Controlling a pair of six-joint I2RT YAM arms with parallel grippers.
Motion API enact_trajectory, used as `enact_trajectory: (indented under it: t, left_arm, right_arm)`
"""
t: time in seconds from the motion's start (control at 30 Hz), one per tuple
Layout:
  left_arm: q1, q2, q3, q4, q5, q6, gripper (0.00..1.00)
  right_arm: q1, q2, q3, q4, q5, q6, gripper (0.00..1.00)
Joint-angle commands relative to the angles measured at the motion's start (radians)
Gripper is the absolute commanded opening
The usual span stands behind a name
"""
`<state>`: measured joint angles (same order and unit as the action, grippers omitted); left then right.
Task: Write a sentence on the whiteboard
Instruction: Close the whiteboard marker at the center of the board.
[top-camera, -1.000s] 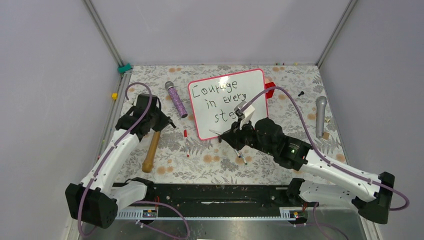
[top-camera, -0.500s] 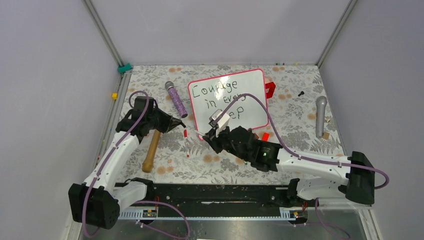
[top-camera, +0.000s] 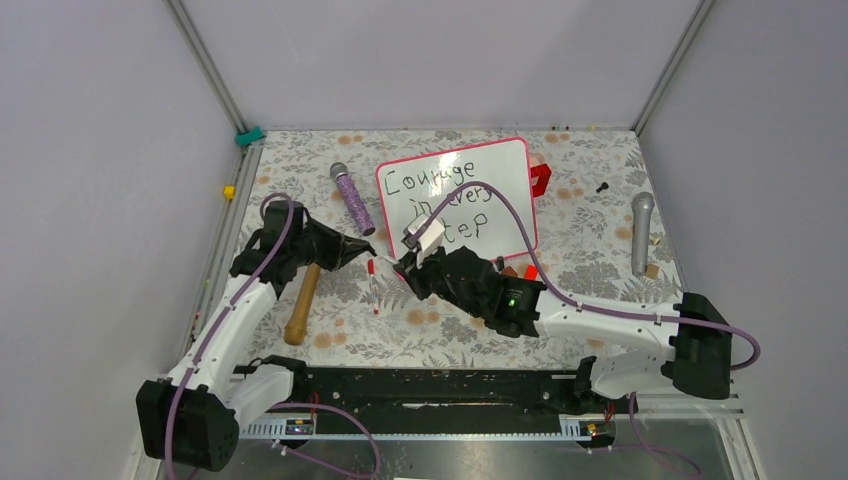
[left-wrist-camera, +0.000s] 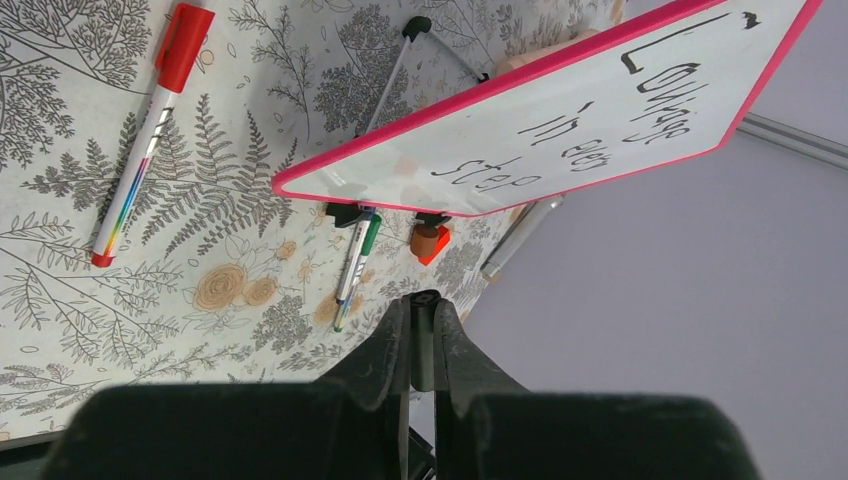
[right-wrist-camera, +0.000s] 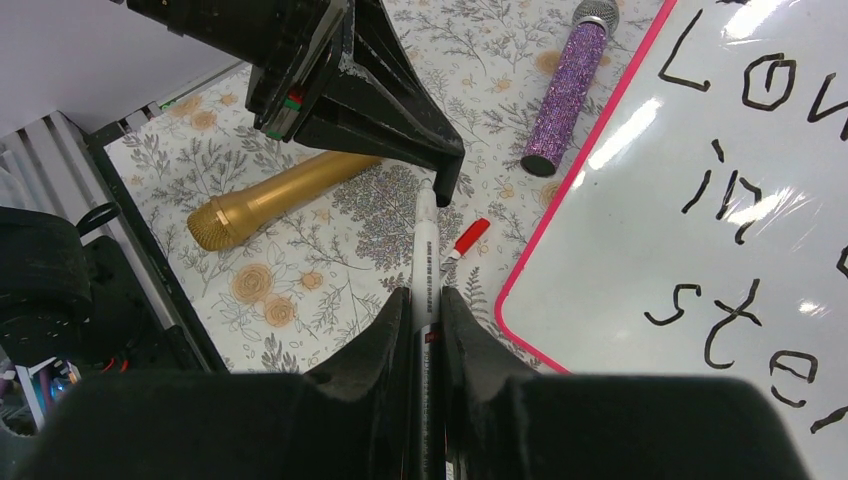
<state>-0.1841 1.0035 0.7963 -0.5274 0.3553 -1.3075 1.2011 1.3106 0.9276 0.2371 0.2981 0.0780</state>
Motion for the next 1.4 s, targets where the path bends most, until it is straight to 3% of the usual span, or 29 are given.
enact_trajectory:
  t: [0.0, 1.37]
  left_arm:
    - [0.011, -0.021, 0.000, 0.050, 0.040, -0.065, 0.00]
    - [0.047, -0.013, -0.031, 0.067, 0.074, -0.060, 0.00]
  right_arm:
    - [0.011, 0.014, 0.047, 0.039, 0.029, -0.005, 0.00]
    - [0.011, 0.060, 0.048, 0.053, 0.075, -0.016, 0.00]
